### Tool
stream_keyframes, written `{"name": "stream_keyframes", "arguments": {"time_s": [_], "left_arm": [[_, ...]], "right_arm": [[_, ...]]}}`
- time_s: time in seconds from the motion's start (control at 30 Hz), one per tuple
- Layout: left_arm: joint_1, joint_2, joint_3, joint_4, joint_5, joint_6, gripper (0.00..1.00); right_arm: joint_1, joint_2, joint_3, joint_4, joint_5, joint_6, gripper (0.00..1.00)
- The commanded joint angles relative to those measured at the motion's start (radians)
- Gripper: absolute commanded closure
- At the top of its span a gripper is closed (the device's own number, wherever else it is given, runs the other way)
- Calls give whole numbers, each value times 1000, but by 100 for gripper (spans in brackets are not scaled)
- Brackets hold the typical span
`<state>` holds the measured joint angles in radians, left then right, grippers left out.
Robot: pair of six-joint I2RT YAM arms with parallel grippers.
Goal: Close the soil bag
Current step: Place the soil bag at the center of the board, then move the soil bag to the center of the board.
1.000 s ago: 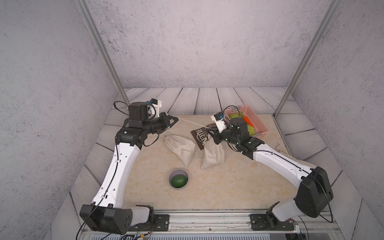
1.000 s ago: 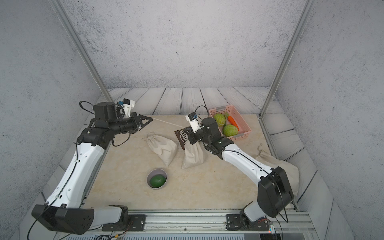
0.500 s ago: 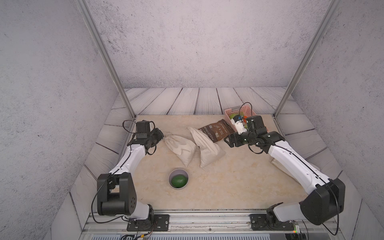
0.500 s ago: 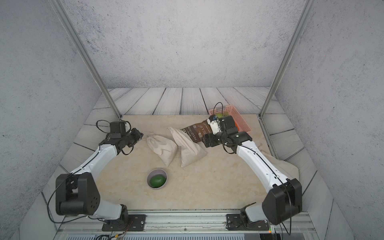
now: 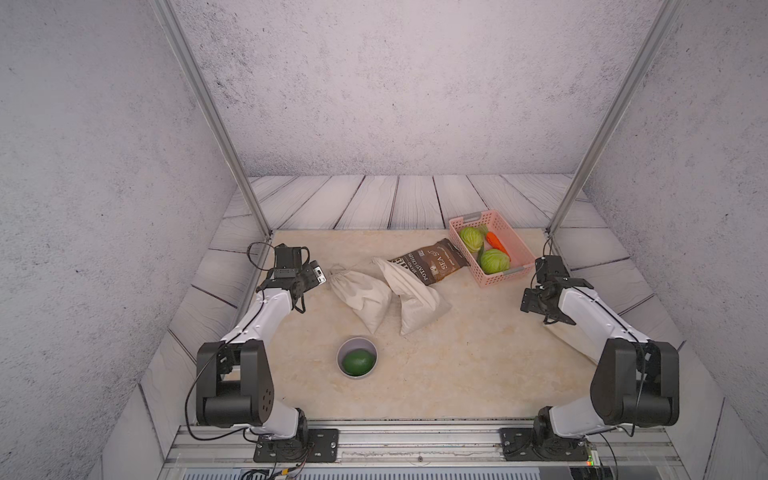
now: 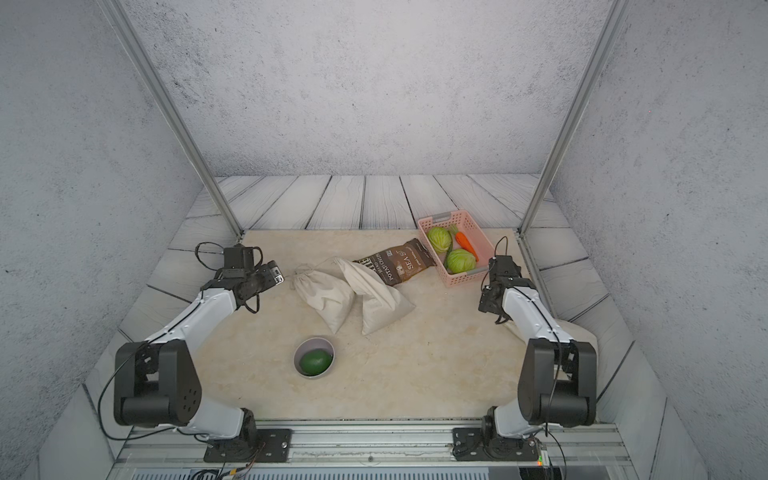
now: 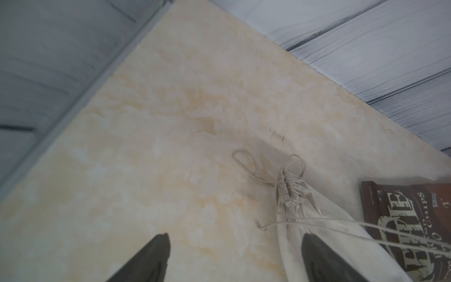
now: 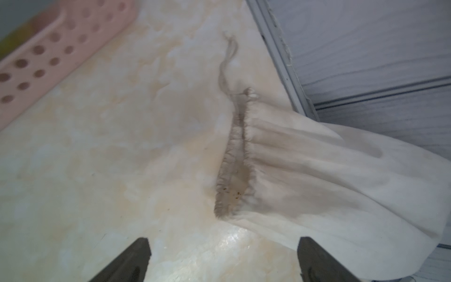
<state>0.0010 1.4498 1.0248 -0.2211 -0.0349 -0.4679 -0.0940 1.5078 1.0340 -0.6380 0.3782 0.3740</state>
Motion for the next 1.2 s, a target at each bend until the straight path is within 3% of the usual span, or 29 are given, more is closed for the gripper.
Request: {"name": "stream_keyframes", "arguments": {"time_s": [0.0,0.2,0.23,0.37,0.5,0.53,0.77,1.17], "left_arm": [[-28,-106,-3,-1,-41,91,1],[-81,-146,64,-80,5,144,2],[-95,-149,74,-86,23,146,2],[-185,-158,105,-82,104,141,1],[-269,-181,92,5,239,98,2],[-285,-187,86,25,260,90,2],[-353,-222,62,74,304,61,2],[-500,-238,9,134,326,79,1]], "right_arm": [[-57,93,22,36,-27,38,1],[-146,213,50,67,-206,12,1],[-161,227,53,67,-223,6,6],[-192,255,42,87,-271,-20,37],[-191,235,24,95,-290,-48,92],[-191,223,16,99,-296,-48,100],[-118,64,0,63,-383,-65,100],[200,-278,95,-75,-615,-167,100]]}}
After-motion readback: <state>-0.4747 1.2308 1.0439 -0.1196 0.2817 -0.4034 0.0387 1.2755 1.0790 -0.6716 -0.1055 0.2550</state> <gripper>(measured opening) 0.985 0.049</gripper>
